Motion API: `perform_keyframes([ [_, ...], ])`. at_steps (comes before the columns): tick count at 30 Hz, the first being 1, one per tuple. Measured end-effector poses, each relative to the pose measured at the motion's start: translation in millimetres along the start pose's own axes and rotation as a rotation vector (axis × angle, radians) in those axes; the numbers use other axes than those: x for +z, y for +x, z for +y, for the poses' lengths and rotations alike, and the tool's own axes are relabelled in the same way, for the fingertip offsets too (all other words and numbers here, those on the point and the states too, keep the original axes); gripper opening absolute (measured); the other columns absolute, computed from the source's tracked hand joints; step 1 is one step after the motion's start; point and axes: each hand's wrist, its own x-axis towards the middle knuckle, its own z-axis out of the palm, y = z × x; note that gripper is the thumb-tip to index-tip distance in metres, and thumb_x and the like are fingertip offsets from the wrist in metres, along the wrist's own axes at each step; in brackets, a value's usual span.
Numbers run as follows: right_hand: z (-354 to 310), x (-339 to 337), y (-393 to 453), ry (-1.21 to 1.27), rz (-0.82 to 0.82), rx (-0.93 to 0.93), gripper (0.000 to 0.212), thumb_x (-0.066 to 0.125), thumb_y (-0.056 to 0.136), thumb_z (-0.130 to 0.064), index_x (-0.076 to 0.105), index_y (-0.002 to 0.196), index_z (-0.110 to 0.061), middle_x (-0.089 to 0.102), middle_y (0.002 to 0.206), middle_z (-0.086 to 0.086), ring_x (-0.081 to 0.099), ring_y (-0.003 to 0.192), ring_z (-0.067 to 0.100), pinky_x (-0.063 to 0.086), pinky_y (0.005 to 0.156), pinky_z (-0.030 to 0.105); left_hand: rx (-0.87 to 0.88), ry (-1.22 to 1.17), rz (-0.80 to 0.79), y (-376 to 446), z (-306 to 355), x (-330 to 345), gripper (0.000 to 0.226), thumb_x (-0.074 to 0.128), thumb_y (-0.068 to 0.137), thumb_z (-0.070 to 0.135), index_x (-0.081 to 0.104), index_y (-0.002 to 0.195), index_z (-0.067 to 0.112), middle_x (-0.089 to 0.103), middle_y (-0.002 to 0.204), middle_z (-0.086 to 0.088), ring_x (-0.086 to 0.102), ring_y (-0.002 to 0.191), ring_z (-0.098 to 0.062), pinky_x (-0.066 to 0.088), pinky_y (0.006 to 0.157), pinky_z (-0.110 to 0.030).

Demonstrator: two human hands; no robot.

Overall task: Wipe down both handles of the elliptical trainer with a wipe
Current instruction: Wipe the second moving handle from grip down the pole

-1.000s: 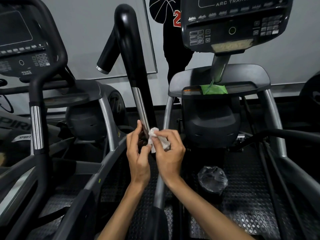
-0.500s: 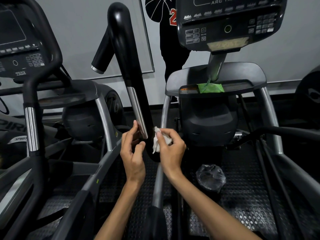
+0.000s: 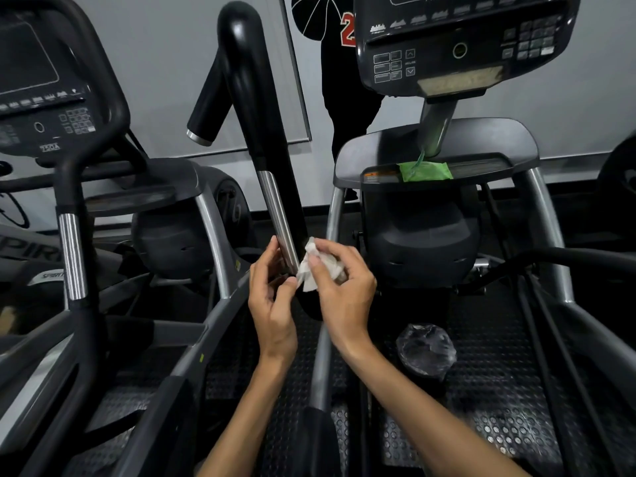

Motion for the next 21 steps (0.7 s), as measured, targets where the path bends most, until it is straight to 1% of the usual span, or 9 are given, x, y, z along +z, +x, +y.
perform_keyframes([
  [2,4,-4,-13,-0.052,-0.006,-0.075,0.019,0.077,0.086,-0.004,0.077,0.103,-0.013,0.072,0.103,-0.008,0.070,0.098,0.008,0.055,0.085,0.023,-0.010,-0.033,0.011,1,1,0,0.054,0.050,0.086,0.005,0.053,0.141,0.009,0.060,0.137,-0.009,0.059,0.124,-0.016,0.047,0.097,-0.025],
  [3,10,-5,-16,-0.068,-0.005,-0.063,0.019,0.077,0.086,-0.004,0.077,0.102,-0.015,0.072,0.102,-0.008,0.070,0.096,0.007,0.055,0.084,0.023,-0.016,-0.046,0.014,1,1,1,0.053,0.050,0.087,0.005,0.053,0.140,0.008,0.061,0.136,-0.011,0.059,0.124,-0.018,0.047,0.098,-0.026],
  [5,16,-4,-10,-0.035,0.008,0.051,0.023,0.075,0.088,-0.004,0.076,0.099,-0.024,0.072,0.098,-0.010,0.070,0.091,0.007,0.054,0.081,0.025,-0.037,-0.075,0.023,2,1,2,0.049,0.049,0.089,0.007,0.055,0.138,0.007,0.063,0.132,-0.010,0.060,0.123,-0.019,0.047,0.101,-0.029],
  [7,17,2,0,0.008,0.031,0.125,0.026,0.074,0.087,-0.002,0.076,0.097,-0.025,0.073,0.097,-0.007,0.070,0.089,0.006,0.054,0.081,0.026,-0.082,-0.113,0.042,4,2,4,0.044,0.049,0.091,0.011,0.058,0.134,0.012,0.065,0.130,-0.008,0.060,0.123,-0.018,0.046,0.103,-0.033],
  [13,17,0,-23,-0.068,-0.019,-0.065,0.023,0.073,0.090,-0.003,0.075,0.111,-0.012,0.069,0.108,-0.005,0.069,0.099,0.011,0.055,0.085,0.025,-0.215,-0.211,0.045,9,2,3,0.038,0.047,0.097,0.033,0.063,0.129,0.018,0.063,0.131,-0.019,0.056,0.126,-0.040,0.041,0.108,-0.055],
  [15,26,-4,-24,-0.046,-0.016,0.014,0.023,0.073,0.090,-0.002,0.076,0.105,-0.019,0.070,0.104,-0.006,0.069,0.096,0.010,0.054,0.084,0.027,-0.228,-0.205,0.055,10,4,4,0.037,0.045,0.098,0.033,0.064,0.125,0.018,0.065,0.128,-0.018,0.059,0.122,-0.035,0.043,0.105,-0.051],
  [17,28,0,-12,0.016,-0.010,0.174,0.029,0.070,0.091,-0.004,0.075,0.099,-0.032,0.074,0.101,-0.007,0.070,0.094,0.009,0.054,0.085,0.030,-0.223,-0.178,0.052,9,6,5,0.036,0.042,0.099,0.031,0.065,0.124,0.019,0.069,0.122,-0.010,0.063,0.114,-0.024,0.046,0.099,-0.039],
  [19,26,6,-1,0.074,-0.031,0.225,0.027,0.067,0.092,-0.004,0.076,0.101,-0.027,0.076,0.101,-0.003,0.072,0.096,0.011,0.057,0.089,0.034,-0.215,-0.155,0.039,8,7,6,0.035,0.041,0.099,0.031,0.064,0.123,0.020,0.072,0.114,-0.002,0.065,0.106,-0.016,0.047,0.093,-0.032],
  [21,20,7,-1,0.113,-0.042,0.207,0.023,0.067,0.093,-0.004,0.076,0.107,-0.020,0.076,0.104,-0.002,0.072,0.097,0.014,0.057,0.089,0.034,-0.205,-0.139,0.022,7,8,5,0.036,0.040,0.100,0.032,0.064,0.124,0.020,0.072,0.112,0.000,0.064,0.104,-0.015,0.047,0.092,-0.033],
])
